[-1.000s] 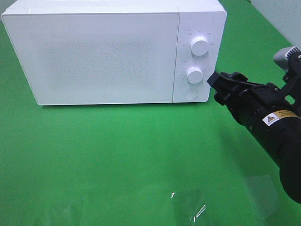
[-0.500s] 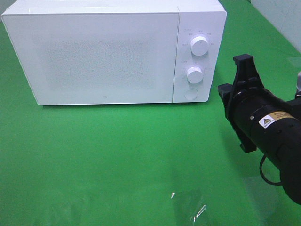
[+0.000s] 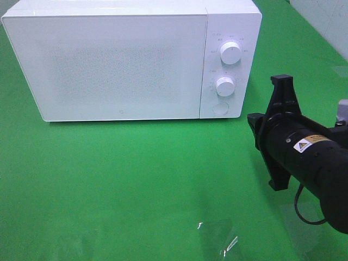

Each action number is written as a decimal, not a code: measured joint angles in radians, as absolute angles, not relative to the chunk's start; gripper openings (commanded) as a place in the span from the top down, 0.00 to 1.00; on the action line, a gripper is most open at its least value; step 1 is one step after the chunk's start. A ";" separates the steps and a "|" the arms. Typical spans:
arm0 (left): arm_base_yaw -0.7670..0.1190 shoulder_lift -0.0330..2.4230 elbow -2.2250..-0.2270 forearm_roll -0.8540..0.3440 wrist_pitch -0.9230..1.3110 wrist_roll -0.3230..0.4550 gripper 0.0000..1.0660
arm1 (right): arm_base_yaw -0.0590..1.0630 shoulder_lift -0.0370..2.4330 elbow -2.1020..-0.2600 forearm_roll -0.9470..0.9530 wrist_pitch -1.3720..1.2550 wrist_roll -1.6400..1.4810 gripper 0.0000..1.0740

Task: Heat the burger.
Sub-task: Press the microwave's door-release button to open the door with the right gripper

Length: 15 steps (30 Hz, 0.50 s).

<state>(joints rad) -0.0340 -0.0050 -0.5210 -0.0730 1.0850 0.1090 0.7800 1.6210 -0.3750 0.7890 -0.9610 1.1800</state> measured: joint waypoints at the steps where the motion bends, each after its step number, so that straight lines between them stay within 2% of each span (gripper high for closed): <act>1: -0.034 -0.005 -0.521 -0.073 1.085 0.109 0.06 | 0.780 1.621 -0.375 0.789 -0.961 1.180 1.00; 11: -0.034 -0.005 -0.521 -0.073 1.085 0.109 0.06 | 0.775 1.774 -0.475 0.787 -0.957 1.244 1.00; 15: -0.034 -0.005 -0.521 -0.073 1.085 0.109 0.06 | 0.731 1.825 -0.519 0.748 -0.931 1.259 1.00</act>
